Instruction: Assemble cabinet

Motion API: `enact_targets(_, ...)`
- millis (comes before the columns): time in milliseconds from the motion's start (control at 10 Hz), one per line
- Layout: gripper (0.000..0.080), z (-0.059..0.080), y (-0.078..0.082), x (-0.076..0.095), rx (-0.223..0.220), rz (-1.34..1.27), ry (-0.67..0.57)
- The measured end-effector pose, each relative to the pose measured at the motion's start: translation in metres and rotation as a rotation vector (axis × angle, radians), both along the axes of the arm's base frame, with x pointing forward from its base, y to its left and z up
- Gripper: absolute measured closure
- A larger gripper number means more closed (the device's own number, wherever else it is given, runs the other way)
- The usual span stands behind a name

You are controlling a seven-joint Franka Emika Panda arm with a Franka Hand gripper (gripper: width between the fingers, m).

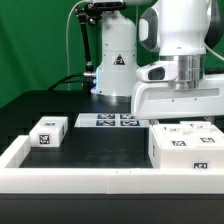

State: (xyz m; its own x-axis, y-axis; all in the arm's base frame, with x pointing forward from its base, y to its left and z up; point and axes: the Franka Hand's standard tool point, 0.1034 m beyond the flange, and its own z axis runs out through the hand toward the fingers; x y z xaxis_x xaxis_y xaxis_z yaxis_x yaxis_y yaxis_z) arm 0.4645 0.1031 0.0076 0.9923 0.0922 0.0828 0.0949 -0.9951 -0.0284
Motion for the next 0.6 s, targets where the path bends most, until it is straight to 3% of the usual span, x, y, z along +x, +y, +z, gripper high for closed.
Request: enact_targets(600,0.0002,-0.0016,-0.0074,0.0027,-0.005,0.014,-0.01)
